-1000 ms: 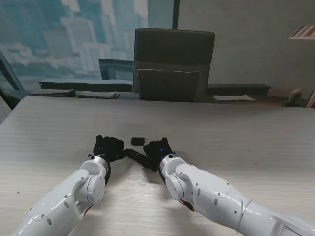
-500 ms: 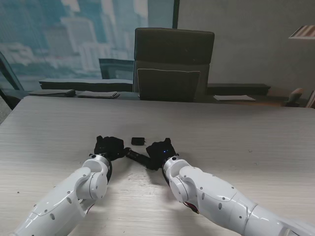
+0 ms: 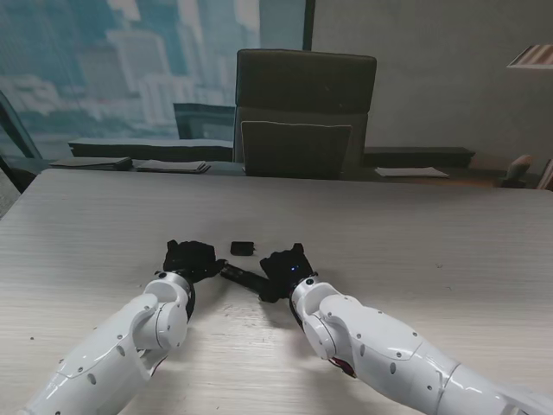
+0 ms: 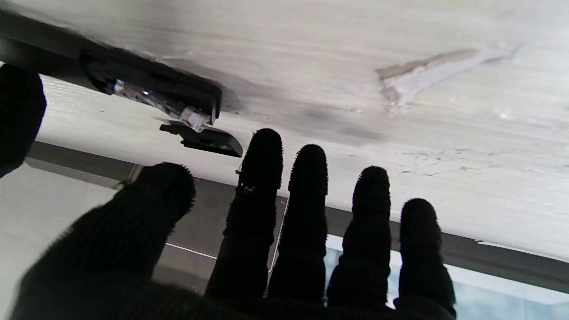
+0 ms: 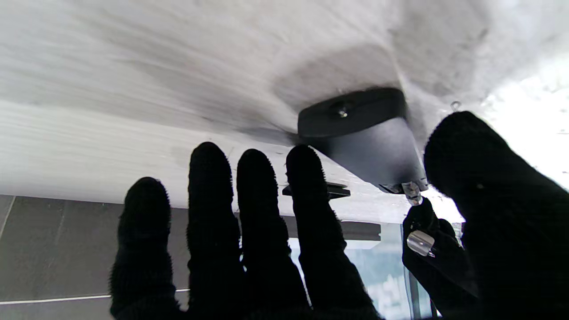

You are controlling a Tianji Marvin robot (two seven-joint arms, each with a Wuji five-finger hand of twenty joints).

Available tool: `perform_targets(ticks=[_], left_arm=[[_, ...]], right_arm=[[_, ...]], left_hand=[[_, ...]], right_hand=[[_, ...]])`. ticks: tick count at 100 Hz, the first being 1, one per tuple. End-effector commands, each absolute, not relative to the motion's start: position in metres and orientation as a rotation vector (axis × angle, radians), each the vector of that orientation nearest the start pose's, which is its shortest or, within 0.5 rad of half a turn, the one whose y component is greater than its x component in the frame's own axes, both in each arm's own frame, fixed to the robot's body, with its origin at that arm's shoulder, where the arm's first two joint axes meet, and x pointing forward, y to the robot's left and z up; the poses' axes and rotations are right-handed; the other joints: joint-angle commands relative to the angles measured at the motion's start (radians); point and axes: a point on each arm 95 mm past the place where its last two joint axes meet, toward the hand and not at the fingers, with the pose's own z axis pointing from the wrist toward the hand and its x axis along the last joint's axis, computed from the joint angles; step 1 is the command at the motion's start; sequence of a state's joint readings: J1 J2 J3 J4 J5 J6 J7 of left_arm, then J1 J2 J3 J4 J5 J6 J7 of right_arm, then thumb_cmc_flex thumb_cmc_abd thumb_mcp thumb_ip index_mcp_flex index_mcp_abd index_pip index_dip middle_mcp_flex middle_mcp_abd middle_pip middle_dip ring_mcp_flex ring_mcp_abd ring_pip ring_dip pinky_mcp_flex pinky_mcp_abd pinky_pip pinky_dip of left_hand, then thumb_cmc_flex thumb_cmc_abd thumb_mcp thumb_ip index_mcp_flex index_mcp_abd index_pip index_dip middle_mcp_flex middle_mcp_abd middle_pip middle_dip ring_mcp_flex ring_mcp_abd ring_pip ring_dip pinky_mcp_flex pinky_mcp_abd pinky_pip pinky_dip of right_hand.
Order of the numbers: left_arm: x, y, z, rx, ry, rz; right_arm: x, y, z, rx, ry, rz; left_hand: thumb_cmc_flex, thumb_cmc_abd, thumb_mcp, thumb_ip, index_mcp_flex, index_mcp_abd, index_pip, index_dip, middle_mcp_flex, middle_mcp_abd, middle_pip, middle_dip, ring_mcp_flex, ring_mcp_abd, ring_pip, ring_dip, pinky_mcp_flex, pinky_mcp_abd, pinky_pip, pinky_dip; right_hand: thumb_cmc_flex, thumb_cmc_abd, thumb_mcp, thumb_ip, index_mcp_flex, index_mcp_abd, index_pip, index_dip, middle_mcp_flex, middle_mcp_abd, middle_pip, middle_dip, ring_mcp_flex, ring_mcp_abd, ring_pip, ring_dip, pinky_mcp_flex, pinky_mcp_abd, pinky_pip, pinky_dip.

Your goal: Install the batteries into the remote control and close the cover

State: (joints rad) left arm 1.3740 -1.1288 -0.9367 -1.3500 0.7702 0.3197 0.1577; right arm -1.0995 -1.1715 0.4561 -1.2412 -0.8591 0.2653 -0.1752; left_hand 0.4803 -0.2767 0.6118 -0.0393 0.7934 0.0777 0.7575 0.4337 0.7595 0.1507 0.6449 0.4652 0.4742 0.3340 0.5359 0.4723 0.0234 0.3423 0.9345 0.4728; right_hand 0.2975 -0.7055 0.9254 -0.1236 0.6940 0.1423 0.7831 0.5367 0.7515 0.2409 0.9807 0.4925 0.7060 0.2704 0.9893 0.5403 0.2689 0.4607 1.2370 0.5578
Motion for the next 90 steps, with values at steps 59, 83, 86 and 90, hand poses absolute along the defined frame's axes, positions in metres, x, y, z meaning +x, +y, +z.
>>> perform_targets(ticks=[59, 83, 86, 90], left_arm=[[0.425, -0.021, -0.381, -1.478, 1.345, -1.282], [0.426, -0.021, -0.381, -1.475, 1.354, -1.278], [0.425, -0.022, -0.380, -1.472, 1.356, -1.279], [0.425, -0.022, -0.380, -1.467, 1.361, -1.280]], right_arm=[[0.404, 0.135, -0.405, 1.046, 1.820, 1.355], [0.402, 0.136, -0.412, 1.065, 1.826, 1.347], [0.402, 0.136, -0.413, 1.068, 1.827, 1.346], [0.401, 0.136, -0.413, 1.071, 1.827, 1.346]], left_hand=[[-0.011, -0.007, 0.027, 0.020, -0.013, 0.013, 0.000, 0.002, -0.015, 0.016, 0.005, 0.012, -0.003, 0.019, 0.004, 0.010, -0.008, 0.004, 0.009, 0.010], [-0.011, -0.007, 0.026, 0.019, -0.015, 0.012, -0.002, 0.001, -0.018, 0.016, 0.004, 0.011, -0.005, 0.017, 0.002, 0.010, -0.010, 0.003, 0.007, 0.009], [-0.011, -0.007, 0.026, 0.019, -0.016, 0.013, -0.003, 0.001, -0.019, 0.016, 0.004, 0.011, -0.006, 0.017, 0.002, 0.010, -0.010, 0.003, 0.007, 0.009], [-0.010, -0.007, 0.026, 0.019, -0.016, 0.012, -0.003, 0.001, -0.019, 0.016, 0.003, 0.011, -0.005, 0.019, 0.002, 0.010, -0.010, 0.003, 0.007, 0.009]], right_hand=[[0.096, -0.017, 0.085, 0.044, 0.090, 0.024, -0.037, -0.027, 0.062, 0.026, 0.045, 0.023, 0.052, 0.006, 0.066, 0.020, 0.000, 0.017, 0.021, 0.021], [0.198, -0.068, 0.166, -0.062, 0.106, -0.031, 0.139, -0.140, 0.132, -0.008, 0.086, 0.032, 0.098, -0.013, 0.105, 0.021, 0.024, 0.020, 0.033, 0.028], [0.207, -0.081, 0.166, -0.072, 0.111, -0.040, 0.159, -0.149, 0.144, -0.010, 0.090, 0.033, 0.105, -0.014, 0.110, 0.022, 0.027, 0.020, 0.036, 0.029], [0.218, -0.092, 0.172, -0.094, 0.114, -0.049, 0.197, -0.174, 0.158, -0.013, 0.094, 0.034, 0.116, -0.014, 0.117, 0.022, 0.032, 0.019, 0.040, 0.032]])
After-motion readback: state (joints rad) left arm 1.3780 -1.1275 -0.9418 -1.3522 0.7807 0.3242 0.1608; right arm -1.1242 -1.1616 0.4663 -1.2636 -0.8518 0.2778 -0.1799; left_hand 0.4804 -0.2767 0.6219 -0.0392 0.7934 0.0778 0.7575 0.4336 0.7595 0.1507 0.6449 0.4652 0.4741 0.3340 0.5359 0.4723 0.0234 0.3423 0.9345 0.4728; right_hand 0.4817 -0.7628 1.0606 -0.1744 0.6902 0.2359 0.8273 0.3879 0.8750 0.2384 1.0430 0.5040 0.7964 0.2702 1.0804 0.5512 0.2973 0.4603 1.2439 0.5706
